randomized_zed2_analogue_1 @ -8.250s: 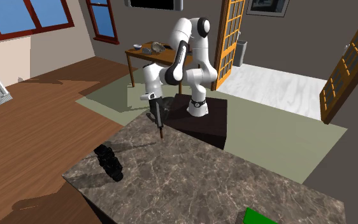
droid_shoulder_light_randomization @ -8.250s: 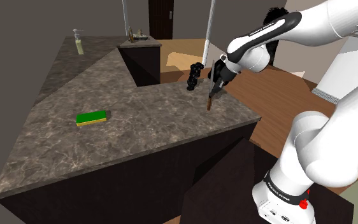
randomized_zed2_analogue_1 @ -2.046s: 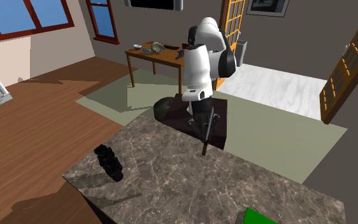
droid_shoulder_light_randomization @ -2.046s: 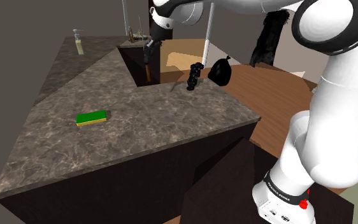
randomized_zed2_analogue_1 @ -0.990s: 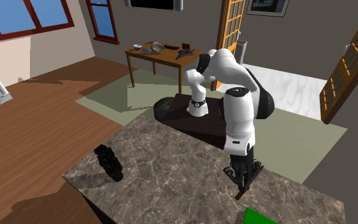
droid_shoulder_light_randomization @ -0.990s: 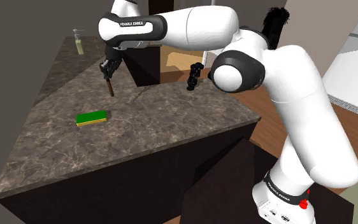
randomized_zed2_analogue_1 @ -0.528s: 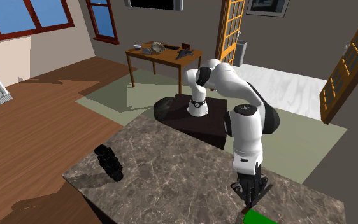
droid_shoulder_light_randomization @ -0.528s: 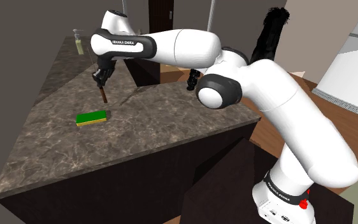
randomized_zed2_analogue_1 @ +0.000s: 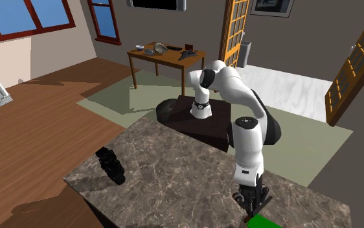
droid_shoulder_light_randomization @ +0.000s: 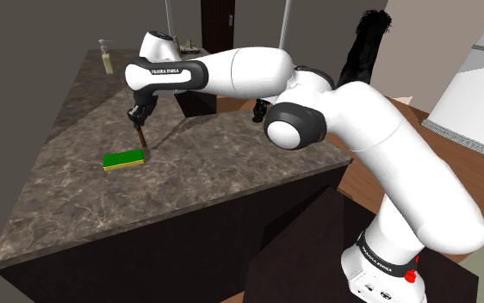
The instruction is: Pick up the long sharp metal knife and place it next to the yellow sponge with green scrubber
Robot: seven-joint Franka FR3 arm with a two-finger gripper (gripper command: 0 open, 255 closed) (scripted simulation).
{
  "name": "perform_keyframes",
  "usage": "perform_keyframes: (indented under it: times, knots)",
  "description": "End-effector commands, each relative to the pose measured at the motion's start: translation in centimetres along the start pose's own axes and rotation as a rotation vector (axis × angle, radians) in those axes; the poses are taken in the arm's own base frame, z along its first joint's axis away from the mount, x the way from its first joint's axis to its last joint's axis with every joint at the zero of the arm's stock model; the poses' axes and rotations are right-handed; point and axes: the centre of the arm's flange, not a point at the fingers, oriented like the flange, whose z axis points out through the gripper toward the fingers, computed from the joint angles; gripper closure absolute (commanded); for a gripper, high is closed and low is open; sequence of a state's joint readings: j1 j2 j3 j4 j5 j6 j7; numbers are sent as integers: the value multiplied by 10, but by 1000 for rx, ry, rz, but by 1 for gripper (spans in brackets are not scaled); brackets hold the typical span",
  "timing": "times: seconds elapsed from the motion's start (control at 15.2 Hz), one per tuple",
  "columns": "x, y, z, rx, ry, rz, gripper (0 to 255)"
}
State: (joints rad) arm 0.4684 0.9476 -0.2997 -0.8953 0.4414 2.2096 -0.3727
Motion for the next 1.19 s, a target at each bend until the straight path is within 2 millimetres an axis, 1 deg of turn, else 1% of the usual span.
perform_keyframes:
  times: [0.0, 0.13, 0.59, 0.66, 0.99, 1.12]
  knots:
    - [-6, 0, 9, 0, 0, 0, 255]
    - [-10, 1, 17, 0, 0, 0, 255]
    - [-10, 1, 17, 0, 0, 0, 255]
    - [-10, 1, 17, 0, 0, 0, 0]
    - [-10, 1, 17, 0, 0, 0, 0]
    - [-10, 1, -9, 0, 0, 0, 0]
